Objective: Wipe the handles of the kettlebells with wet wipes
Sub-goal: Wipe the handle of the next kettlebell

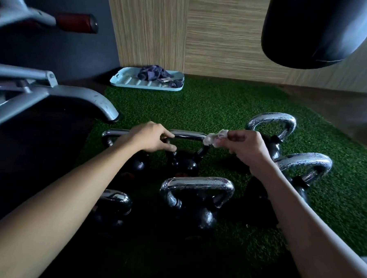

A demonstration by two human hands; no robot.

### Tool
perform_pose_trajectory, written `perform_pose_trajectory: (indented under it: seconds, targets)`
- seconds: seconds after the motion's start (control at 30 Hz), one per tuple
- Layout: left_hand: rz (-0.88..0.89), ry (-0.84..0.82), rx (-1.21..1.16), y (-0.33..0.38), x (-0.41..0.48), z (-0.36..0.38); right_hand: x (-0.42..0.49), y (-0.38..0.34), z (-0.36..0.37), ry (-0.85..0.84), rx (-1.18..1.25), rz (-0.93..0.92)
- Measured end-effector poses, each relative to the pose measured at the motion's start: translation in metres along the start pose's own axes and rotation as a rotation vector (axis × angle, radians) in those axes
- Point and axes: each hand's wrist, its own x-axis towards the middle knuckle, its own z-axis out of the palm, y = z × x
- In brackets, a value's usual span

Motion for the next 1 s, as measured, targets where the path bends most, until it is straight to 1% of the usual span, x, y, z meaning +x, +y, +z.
perform_pose_trajectory:
  seconds: [0.03, 0.1, 0.17, 0.23, 0.3, 0.37, 0.47, 0.73, 0.83, 1.0]
  targets:
    - [-0.023, 0.067, 0.076, -0.003, -0.002, 0.005, -0.003, -0.003, -0.001, -0.014, -0.034, -0.009]
    - [-0.058, 0.134, 0.102, -0.003, 0.005, 0.011, -0.008, -0.006, -0.001, -0.004, -0.079, -0.019]
    - [-0.016, 0.116, 0.048, 0.003, 0.014, 0.009, -0.01, -0.007, -0.001, 0.021, -0.087, -0.007]
    - [0.062, 0.039, 0.002, 0.008, 0.024, 0.007, -0.012, -0.007, -0.002, 0.033, -0.088, 0.0]
    - [0.131, -0.008, 0.048, 0.008, 0.035, 0.008, -0.011, -0.006, -0.004, 0.035, -0.091, 0.0]
    - [0.172, -0.011, 0.102, 0.01, 0.045, 0.008, -0.009, -0.003, -0.008, 0.032, -0.081, 0.01]
    - [0.203, 0.043, 0.141, 0.012, 0.05, 0.002, -0.006, 0.003, -0.008, 0.009, -0.076, 0.025]
    - [0.146, 0.262, 0.276, 0.004, 0.049, 0.02, 0.001, 0.023, 0.003, 0.019, -0.136, 0.056]
    - [0.105, 0.326, 0.253, 0.002, 0.046, 0.031, 0.004, 0.027, 0.004, 0.035, -0.146, 0.057]
    - [-0.01, 0.377, 0.141, 0.008, 0.039, 0.042, 0.006, 0.029, 0.007, 0.057, -0.147, 0.061]
